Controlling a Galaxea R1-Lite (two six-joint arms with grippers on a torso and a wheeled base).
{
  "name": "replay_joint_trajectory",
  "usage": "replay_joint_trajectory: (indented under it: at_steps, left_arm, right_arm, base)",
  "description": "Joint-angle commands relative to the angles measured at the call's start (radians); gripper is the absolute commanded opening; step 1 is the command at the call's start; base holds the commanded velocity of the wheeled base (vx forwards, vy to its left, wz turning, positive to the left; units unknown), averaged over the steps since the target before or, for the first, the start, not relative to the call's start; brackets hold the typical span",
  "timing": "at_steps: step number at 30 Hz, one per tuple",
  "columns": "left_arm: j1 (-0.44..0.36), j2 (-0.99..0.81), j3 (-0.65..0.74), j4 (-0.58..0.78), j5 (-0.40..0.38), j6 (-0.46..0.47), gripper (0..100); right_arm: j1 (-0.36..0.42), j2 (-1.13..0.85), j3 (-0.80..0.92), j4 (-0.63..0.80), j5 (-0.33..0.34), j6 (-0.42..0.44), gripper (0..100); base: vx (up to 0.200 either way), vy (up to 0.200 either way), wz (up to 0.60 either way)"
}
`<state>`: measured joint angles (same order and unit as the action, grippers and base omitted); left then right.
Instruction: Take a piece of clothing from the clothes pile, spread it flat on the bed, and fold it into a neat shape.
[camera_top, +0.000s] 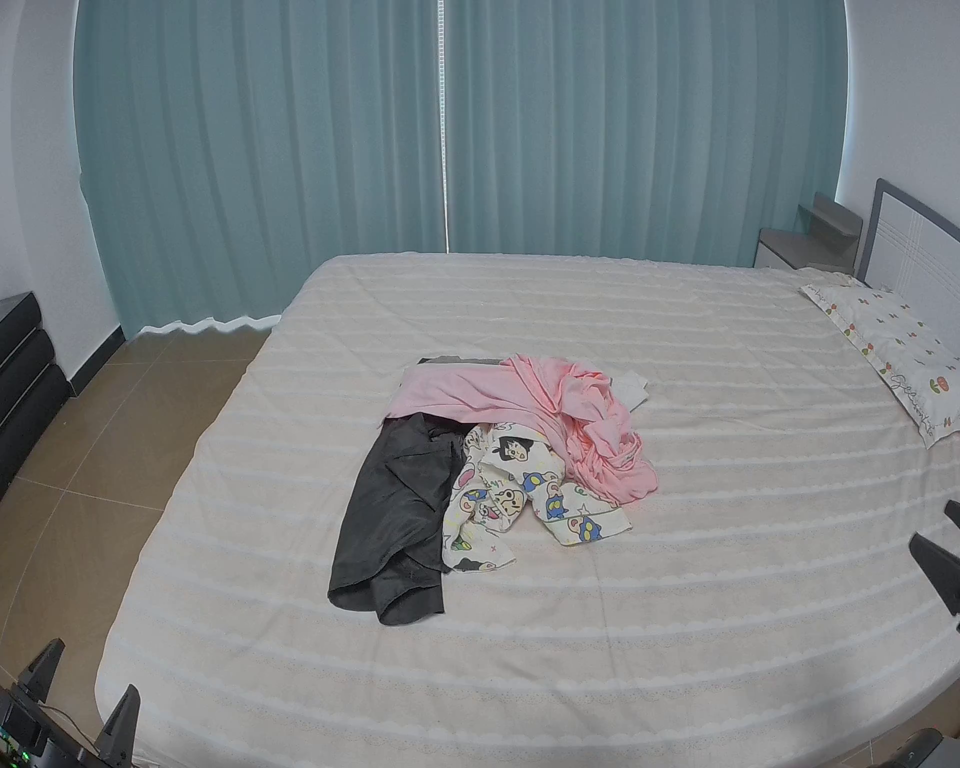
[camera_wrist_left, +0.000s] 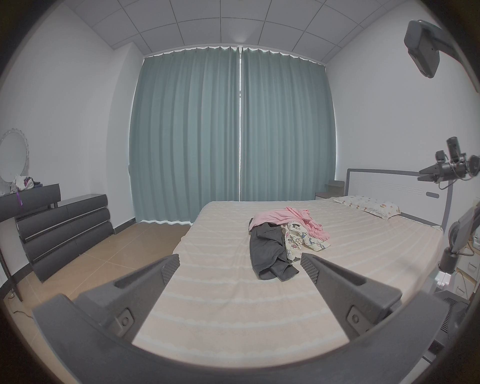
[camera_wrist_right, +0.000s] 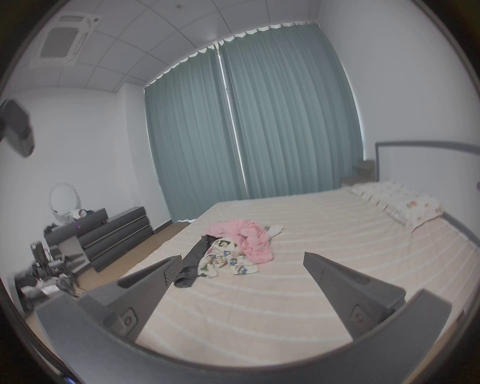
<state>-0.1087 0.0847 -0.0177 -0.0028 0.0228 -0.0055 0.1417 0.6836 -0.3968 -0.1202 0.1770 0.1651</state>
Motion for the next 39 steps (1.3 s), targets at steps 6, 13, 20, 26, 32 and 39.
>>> replay_joint_trajectory:
  at_steps: [6, 13, 20, 26, 32, 39]
  left_arm:
    - [0.0, 0.001, 0.018, 0.0, 0.0, -0.001, 100]
    - [0.0, 0.001, 0.018, 0.0, 0.0, -0.001, 100]
    - [0.0, 0.001, 0.018, 0.0, 0.0, -0.001, 100]
    - [0.0, 0.001, 0.018, 0.0, 0.0, -0.001, 100]
    - [0.0, 0.001, 0.018, 0.0, 0.0, -0.001, 100]
    - [0.0, 0.001, 0.018, 0.0, 0.0, -0.001, 100]
  right_arm:
    - [0.222, 1.226, -0.363, -0.466, 0.075, 0.346, 100]
    - [0.219, 1.538, -0.648, -0.466, -0.034, 0.364, 100]
    - [0.217, 1.717, -0.833, -0.458, -0.067, 0.406, 100]
    - [0.246, 1.809, -0.956, -0.391, -0.125, 0.401, 100]
    - [0.269, 1.89, -1.057, -0.369, -0.211, 0.398, 100]
    - [0.276, 1.898, -1.034, -0.371, -0.232, 0.347, 100]
  base:
    - [0.0, 0.0, 0.0]
    - [0.0, 0.0, 0.0]
    - [0.0, 0.0, 0.0]
    - [0.0, 0.0, 0.0]
    - [0.0, 0.0, 0.0]
    - [0.0, 0.0, 0.0]
